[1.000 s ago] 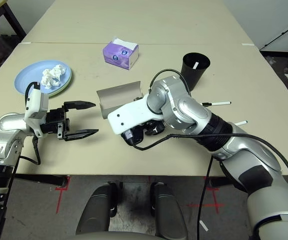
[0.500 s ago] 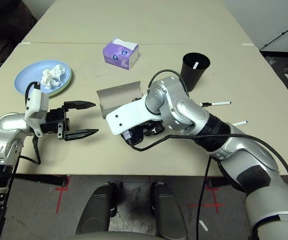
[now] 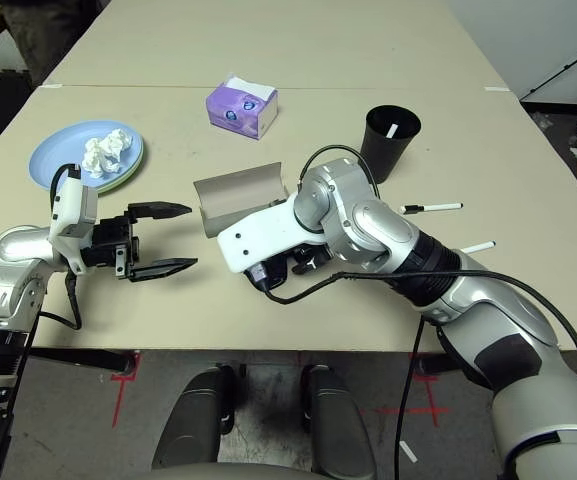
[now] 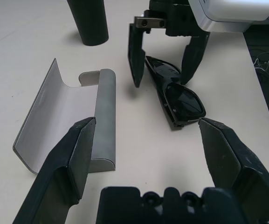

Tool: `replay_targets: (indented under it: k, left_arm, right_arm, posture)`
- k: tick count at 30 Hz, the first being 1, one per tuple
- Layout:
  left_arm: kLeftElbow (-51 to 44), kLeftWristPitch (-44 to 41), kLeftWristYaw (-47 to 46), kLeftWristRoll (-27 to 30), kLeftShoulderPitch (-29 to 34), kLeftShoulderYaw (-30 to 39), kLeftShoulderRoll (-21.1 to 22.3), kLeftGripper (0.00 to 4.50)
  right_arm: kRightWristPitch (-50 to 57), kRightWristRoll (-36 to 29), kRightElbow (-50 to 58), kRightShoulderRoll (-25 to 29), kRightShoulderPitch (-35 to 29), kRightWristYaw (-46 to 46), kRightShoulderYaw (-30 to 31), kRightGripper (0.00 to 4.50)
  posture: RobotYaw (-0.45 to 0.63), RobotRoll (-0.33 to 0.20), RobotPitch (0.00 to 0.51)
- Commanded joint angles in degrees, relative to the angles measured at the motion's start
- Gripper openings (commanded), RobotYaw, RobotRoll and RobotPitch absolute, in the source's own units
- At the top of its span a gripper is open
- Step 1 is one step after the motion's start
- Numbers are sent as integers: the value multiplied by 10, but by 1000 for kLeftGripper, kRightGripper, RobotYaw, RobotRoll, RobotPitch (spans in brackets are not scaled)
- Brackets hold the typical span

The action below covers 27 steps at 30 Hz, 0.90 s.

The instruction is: Organize and tidy the items on the table.

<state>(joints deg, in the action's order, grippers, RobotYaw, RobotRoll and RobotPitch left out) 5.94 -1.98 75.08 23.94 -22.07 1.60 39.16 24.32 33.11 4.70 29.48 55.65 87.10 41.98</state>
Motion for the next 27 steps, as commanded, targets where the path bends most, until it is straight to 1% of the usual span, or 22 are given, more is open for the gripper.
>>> replay_targets:
  k: [1, 7, 8, 14, 20, 23, 27]
  left_arm:
    - [-2, 3, 1, -8, 7, -4, 6, 4500]
    - [-2, 4, 1, -9, 7, -4, 6, 4500]
    - [-2, 3, 1, -9, 7, -4, 6, 4500]
    - [0, 3, 3, -9, 4, -5, 7, 4500]
    - [9, 6, 5, -12, -5, -7, 5, 4500]
    - [16, 9, 7, -14, -9, -8, 4, 4500]
    - [24, 13, 10, -15, -12, -8, 3, 4500]
  right_arm:
    - [-6, 1, 1, -2, -6, -2, 4, 2828]
    - [-10, 0, 0, -2, -7, -2, 3, 568]
    - [-10, 0, 0, -2, -7, -2, 2, 378]
    - [-12, -4, -2, -3, -1, 2, -3, 380]
    - [-12, -19, -12, -1, 29, 7, -20, 380]
    - [-4, -33, -15, 1, 49, 14, -34, 380]
    - [19, -66, -31, 6, 97, 40, -67, 380]
  posture:
    - [16, 0, 149]
    - [16, 0, 147]
    - [16, 0, 147]
    - [10, 0, 142]
    - [1, 0, 132]
    - [-1, 0, 130]
    - [-5, 0, 126]
